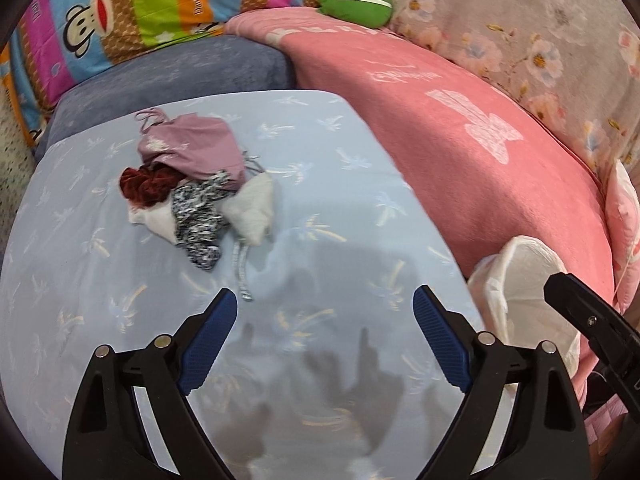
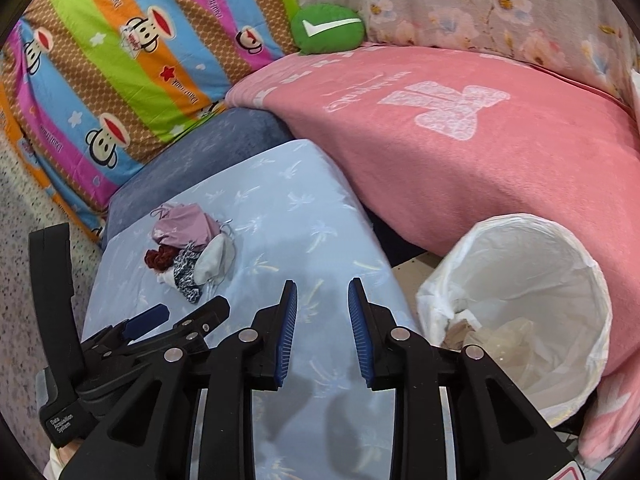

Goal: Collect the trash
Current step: 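Move both open tools back over the remaining clothing pile, then grasp the grey sock with the right tool while the left tool grasps the leopard-print scarf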

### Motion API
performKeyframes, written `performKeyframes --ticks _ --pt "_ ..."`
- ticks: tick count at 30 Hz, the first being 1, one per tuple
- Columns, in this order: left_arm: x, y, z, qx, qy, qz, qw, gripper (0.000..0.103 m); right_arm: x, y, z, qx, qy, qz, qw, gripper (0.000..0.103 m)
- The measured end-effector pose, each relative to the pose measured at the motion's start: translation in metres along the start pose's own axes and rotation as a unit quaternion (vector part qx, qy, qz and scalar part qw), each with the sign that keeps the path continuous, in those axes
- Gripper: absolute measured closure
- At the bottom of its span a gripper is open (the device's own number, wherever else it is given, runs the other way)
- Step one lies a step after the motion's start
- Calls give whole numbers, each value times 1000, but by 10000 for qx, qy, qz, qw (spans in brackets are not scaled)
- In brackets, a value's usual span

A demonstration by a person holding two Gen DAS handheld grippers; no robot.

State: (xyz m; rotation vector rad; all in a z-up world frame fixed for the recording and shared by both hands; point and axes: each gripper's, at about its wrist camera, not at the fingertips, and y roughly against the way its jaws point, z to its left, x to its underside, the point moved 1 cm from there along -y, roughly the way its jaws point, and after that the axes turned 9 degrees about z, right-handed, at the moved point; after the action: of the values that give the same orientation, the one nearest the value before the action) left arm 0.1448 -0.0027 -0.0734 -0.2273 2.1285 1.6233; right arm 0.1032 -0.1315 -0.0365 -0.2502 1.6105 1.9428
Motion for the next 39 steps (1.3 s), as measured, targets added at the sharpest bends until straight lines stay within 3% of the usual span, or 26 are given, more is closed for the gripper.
performKeyframes --ticks 15,21,36,39 --pt "-12 -14 95 -235 863 101 9959 17 -17 -74 76 -245 489 457 9975 76" --pt "-18 -22 127 -187 1211 185 9923 17 -30 -109 103 -341 649 631 9953 69" --pt "-35 -37 147 -29 1282 222 9915 17 -42 -170 131 -406 632 947 9927 69" --pt "-36 -43 147 10 1277 290 9914 17 -38 -177 129 -409 626 1053 9916 82"
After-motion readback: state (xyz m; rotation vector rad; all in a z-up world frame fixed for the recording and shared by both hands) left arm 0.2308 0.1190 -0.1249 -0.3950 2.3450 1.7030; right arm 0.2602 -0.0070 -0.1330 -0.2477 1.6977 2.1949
